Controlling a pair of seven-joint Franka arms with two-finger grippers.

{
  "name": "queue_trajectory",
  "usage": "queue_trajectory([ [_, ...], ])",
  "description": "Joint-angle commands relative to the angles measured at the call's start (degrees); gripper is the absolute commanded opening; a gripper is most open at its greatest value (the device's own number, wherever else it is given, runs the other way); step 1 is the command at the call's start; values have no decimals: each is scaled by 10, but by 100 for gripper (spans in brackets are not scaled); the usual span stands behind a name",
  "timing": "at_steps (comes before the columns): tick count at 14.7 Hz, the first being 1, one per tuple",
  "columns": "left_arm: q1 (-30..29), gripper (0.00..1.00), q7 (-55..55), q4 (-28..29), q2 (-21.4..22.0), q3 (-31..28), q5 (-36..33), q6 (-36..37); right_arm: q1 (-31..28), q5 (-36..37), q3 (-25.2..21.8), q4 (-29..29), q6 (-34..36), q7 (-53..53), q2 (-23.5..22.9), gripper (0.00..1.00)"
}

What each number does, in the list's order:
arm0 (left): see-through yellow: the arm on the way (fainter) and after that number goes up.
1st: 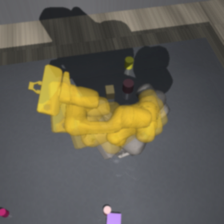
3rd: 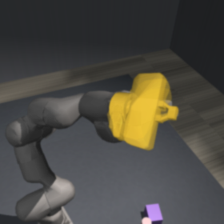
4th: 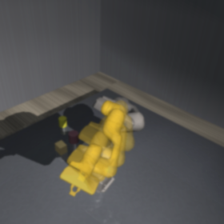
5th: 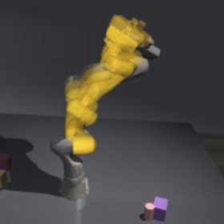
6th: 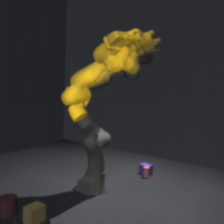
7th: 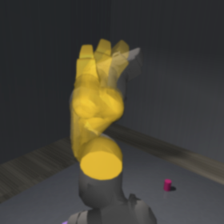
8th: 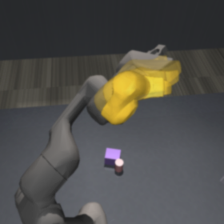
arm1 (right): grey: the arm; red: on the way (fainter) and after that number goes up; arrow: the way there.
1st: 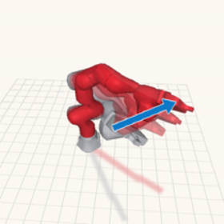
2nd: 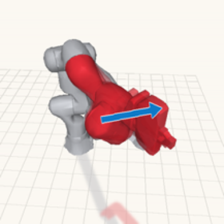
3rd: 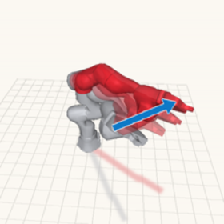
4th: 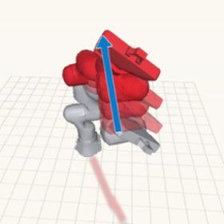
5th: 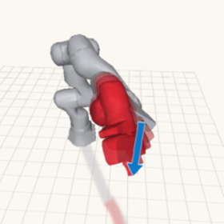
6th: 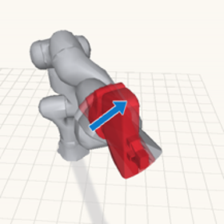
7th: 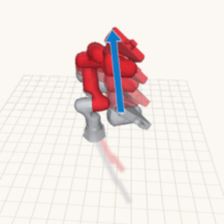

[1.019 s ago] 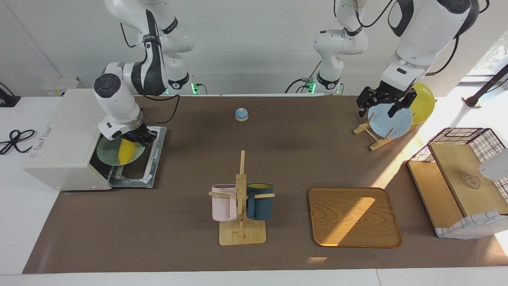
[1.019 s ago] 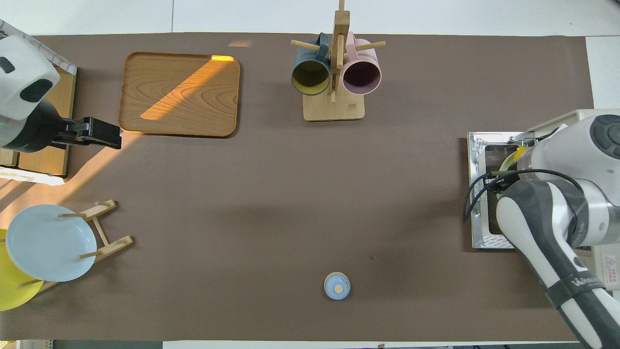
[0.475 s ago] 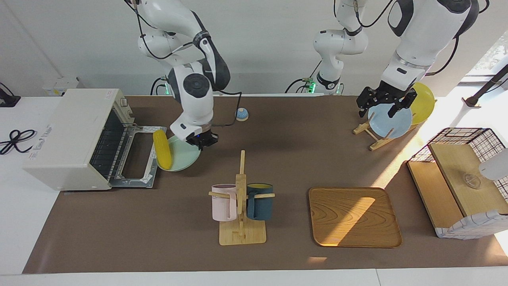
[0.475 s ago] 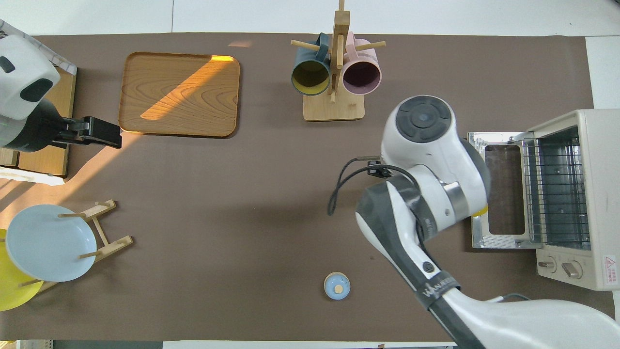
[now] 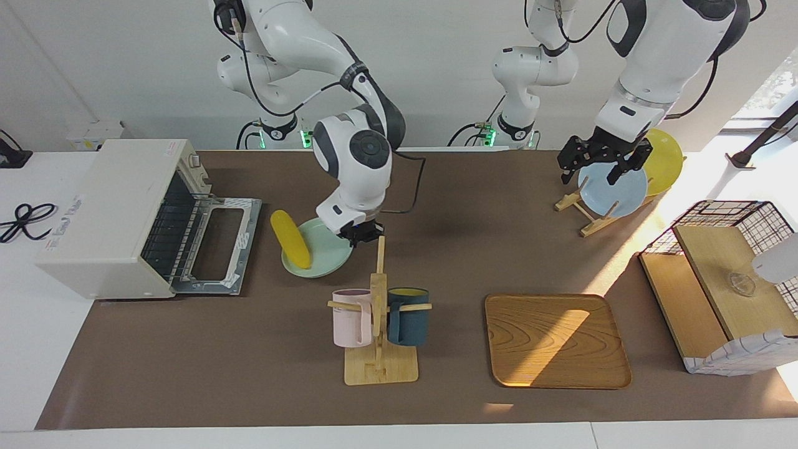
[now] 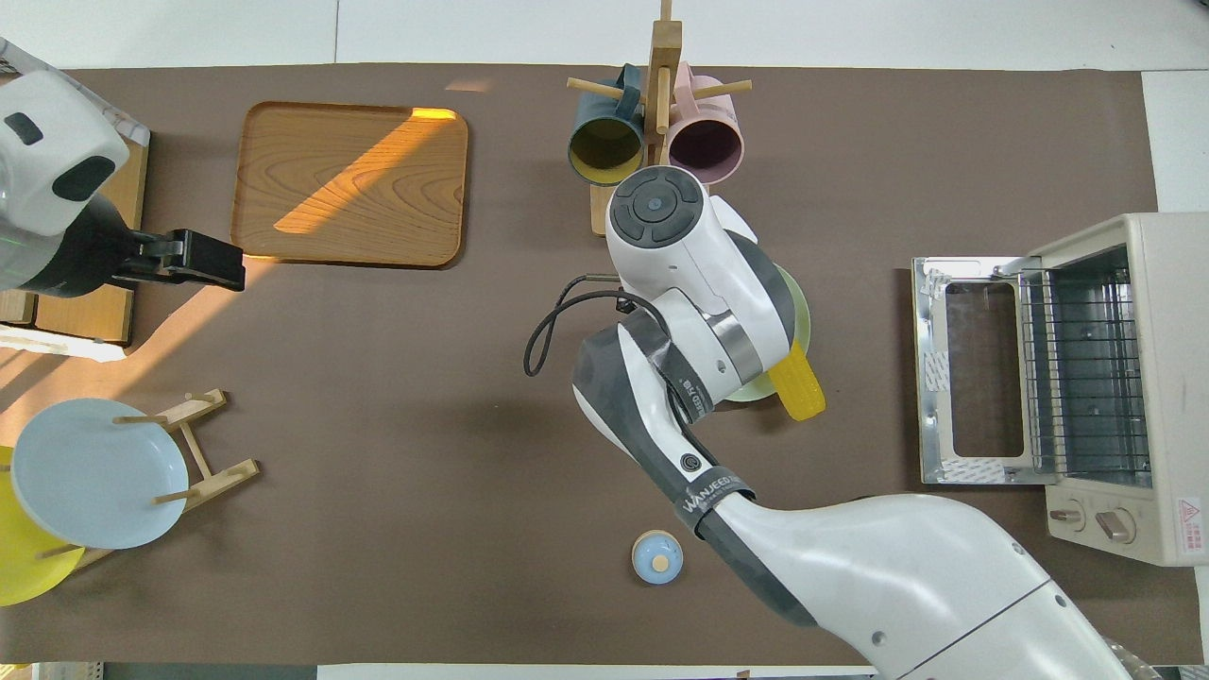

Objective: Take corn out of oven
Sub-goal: 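Pull the green plate out and set it mid-table with the right gripper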

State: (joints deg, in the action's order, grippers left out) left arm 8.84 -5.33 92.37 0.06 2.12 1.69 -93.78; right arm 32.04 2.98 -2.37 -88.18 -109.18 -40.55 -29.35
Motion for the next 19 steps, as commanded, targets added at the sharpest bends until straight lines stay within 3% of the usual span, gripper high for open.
queue_trajectory([
  [1,7,100,-5,13,9,-5,-4,-12,12,-19,10,13,-5,-37,-2,0],
  [6,11,100,-5,14,9,-4,-4,-12,68,-35,12,-34,-73,-127,-10,0],
  [14,16,100,-5,27,10,-4,2,-21,65,-75,12,-105,-161,-132,3,0],
  [16,17,100,-5,28,11,-4,2,-21,65,-79,12,-114,-175,-133,3,12],
  [18,21,100,-6,29,11,-4,2,-22,66,-79,12,-115,-176,-133,4,37],
  [19,22,100,-6,29,11,-4,6,-22,67,-79,12,-115,-177,-133,4,54],
])
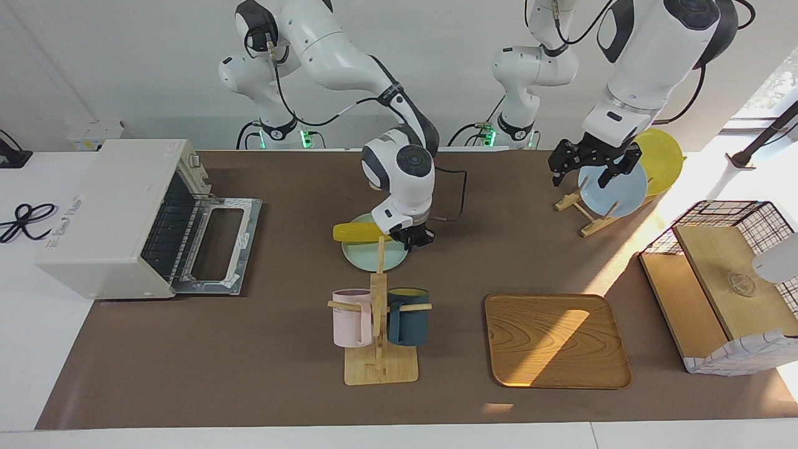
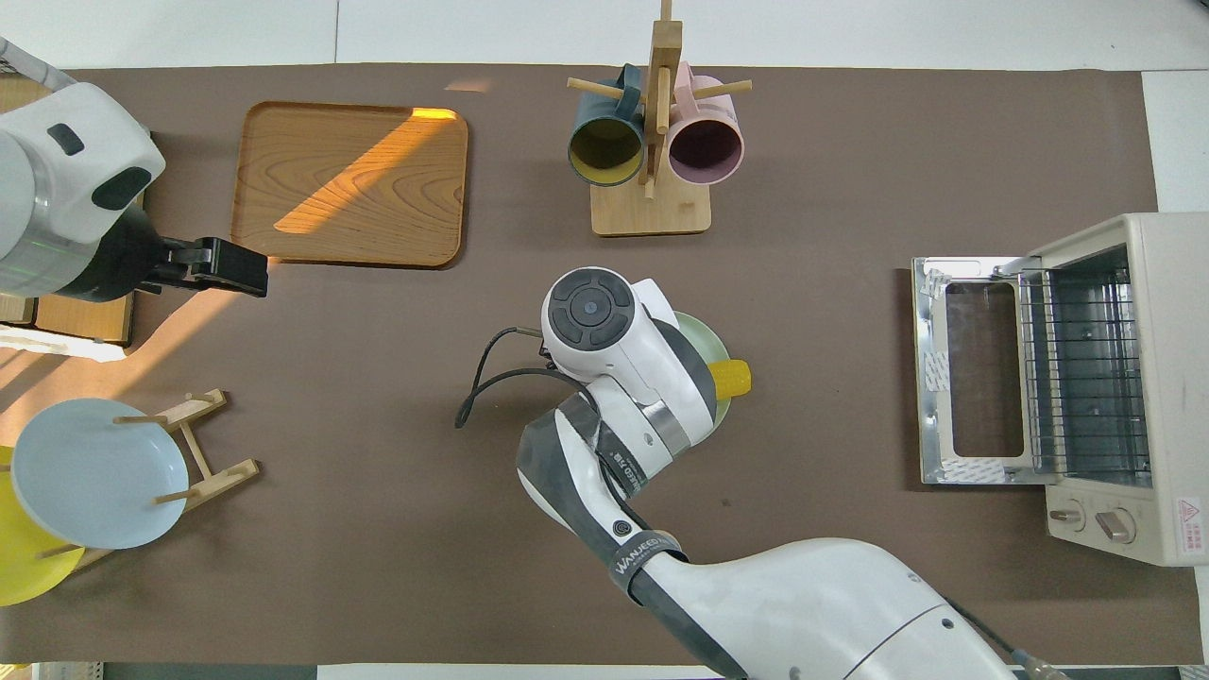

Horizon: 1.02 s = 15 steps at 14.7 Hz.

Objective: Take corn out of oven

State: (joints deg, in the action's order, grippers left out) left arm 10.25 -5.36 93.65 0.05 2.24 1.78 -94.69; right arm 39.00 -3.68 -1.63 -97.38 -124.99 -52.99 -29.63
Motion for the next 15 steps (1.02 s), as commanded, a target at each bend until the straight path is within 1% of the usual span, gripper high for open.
queue_trajectory([
  [1,7,100,-6,16,11,-5,12,-14,-2,-12,5,-19,-18,-9,7,68],
  [3,7,100,-7,15,11,-5,16,-14,-6,-12,5,0,-8,-9,6,72],
  [4,7,100,-10,16,11,-5,16,-15,-8,-11,5,17,7,-9,6,72],
  [7,9,100,-11,16,10,-5,16,-17,-11,-1,4,79,76,-6,-2,71],
  [9,13,100,-11,16,9,-5,29,-23,-20,3,0,103,117,1,2,70],
  [10,13,100,-11,16,8,-5,32,-27,-23,29,-2,105,134,10,7,69],
  [11,14,100,-10,17,7,-5,33,-29,-33,67,-2,103,151,29,14,61],
  [12,14,100,-9,23,7,-5,34,-36,-47,83,-2,98,175,50,29,48],
  [13,20,100,-7,32,7,-5,41,-48,-60,89,-3,94,204,71,41,27],
  [14,24,100,-8,43,8,-5,50,-61,-73,93,-5,85,231,95,54,12],
  [15,32,100,-8,54,8,-5,53,-74,-97,109,-4,61,249,130,73,0],
])
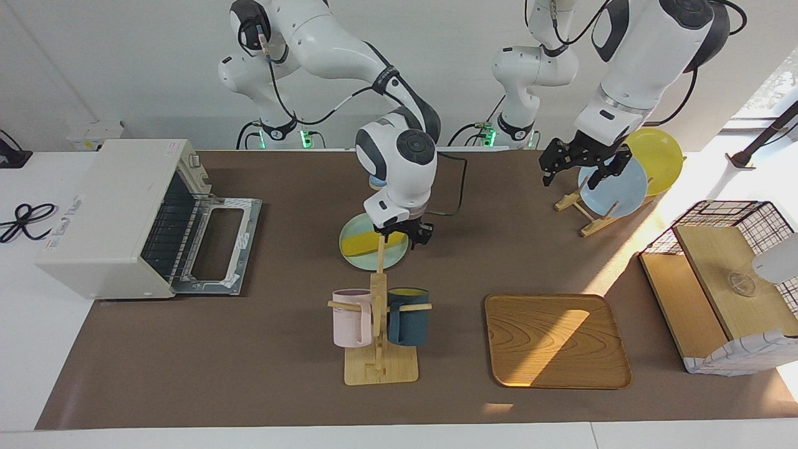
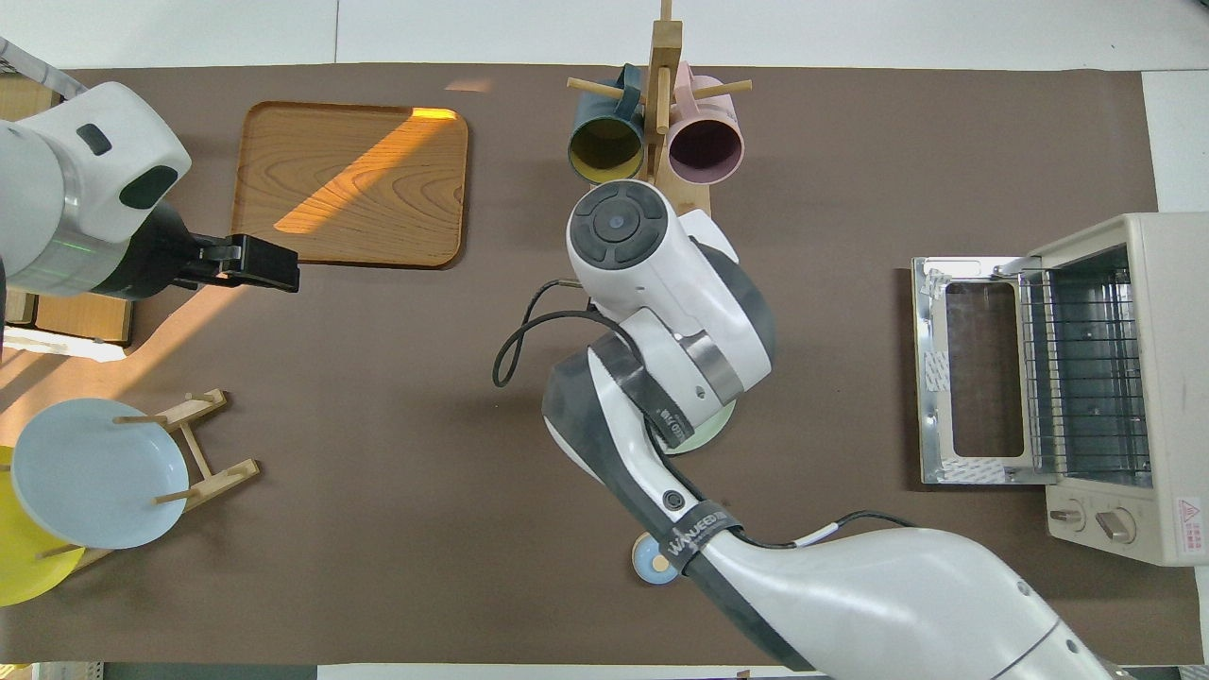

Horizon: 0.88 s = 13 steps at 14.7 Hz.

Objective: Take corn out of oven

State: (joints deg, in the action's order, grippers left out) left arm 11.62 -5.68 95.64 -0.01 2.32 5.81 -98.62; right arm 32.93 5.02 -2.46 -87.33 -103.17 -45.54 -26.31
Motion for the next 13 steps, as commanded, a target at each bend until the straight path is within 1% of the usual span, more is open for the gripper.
queue_trajectory([
  [1,31,100,-5,41,8,-6,19,-48,-57,32,4,-70,32,68,60,0],
  [3,47,100,-4,48,-1,-6,26,-76,-98,40,5,-141,24,72,99,0],
  [4,59,100,-3,49,-11,-5,31,-87,-110,45,4,-171,22,72,110,0],
  [5,69,100,-1,49,-18,-6,37,-95,-116,60,4,-200,17,72,121,0],
  [7,99,100,13,49,-41,-6,45,-118,-135,102,4,-258,-19,70,139,0],
  [9,133,100,29,50,-66,-5,45,-147,-170,103,6,-279,-33,75,143,0],
  [11,172,100,36,51,-93,-5,46,-178,-187,105,5,-313,-75,89,150,0],
  [13,201,100,59,64,-106,-5,54,-210,-203,106,4,-342,-113,92,153,0],
])
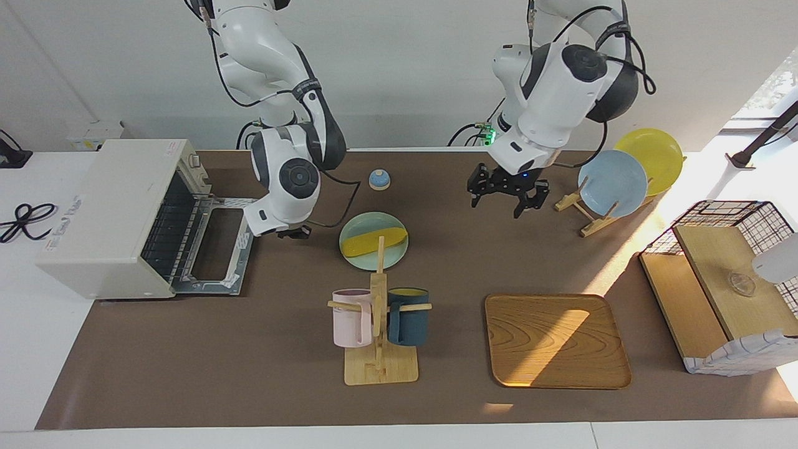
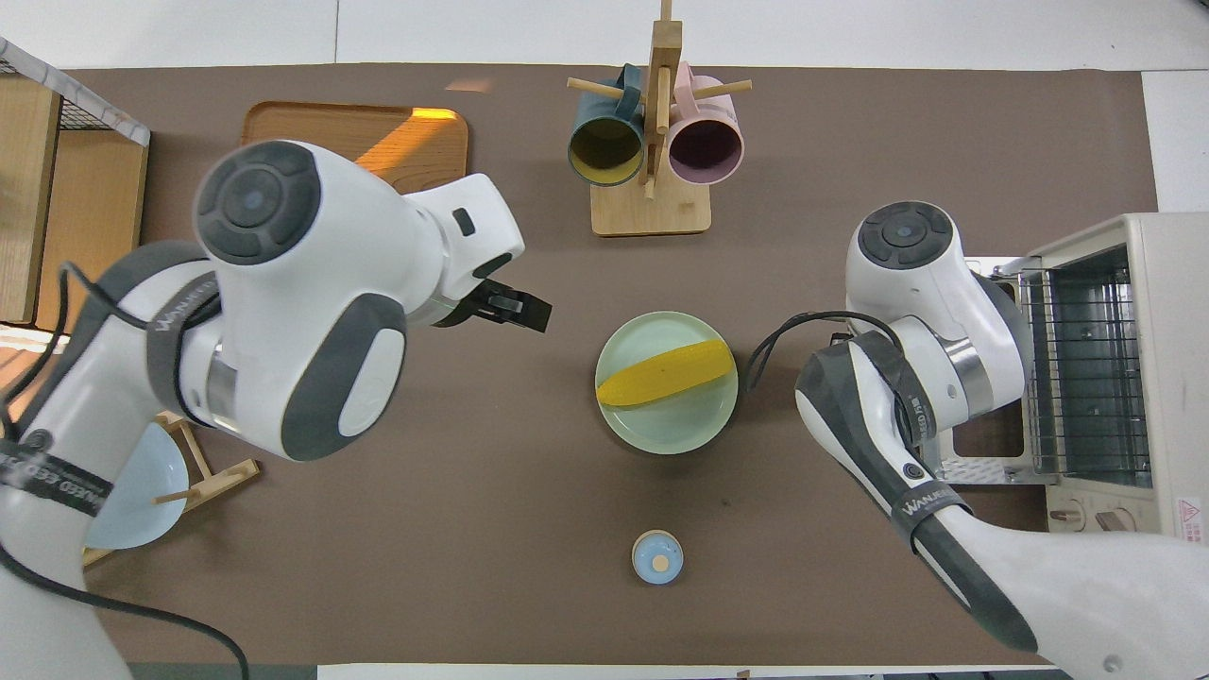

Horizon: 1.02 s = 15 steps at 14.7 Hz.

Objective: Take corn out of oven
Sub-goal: 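Grasp the yellow corn on the plate with the left gripper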

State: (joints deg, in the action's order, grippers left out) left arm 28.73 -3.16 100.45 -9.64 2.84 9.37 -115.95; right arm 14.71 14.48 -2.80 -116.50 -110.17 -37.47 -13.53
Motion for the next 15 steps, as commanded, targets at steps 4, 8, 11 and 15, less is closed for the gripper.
queue_trajectory([
  [4,79,100,82,12,-55,-10,34,-72,-36,51,9,-65,-63,25,25,0],
  [8,117,100,144,-21,-121,-10,56,-87,-46,75,8,-60,-53,79,25,0],
  [11,124,100,157,-33,-149,1,63,-90,-44,96,9,-23,1,91,28,0],
  [15,156,100,157,-39,-169,1,82,-123,-63,96,9,6,60,183,77,0],
])
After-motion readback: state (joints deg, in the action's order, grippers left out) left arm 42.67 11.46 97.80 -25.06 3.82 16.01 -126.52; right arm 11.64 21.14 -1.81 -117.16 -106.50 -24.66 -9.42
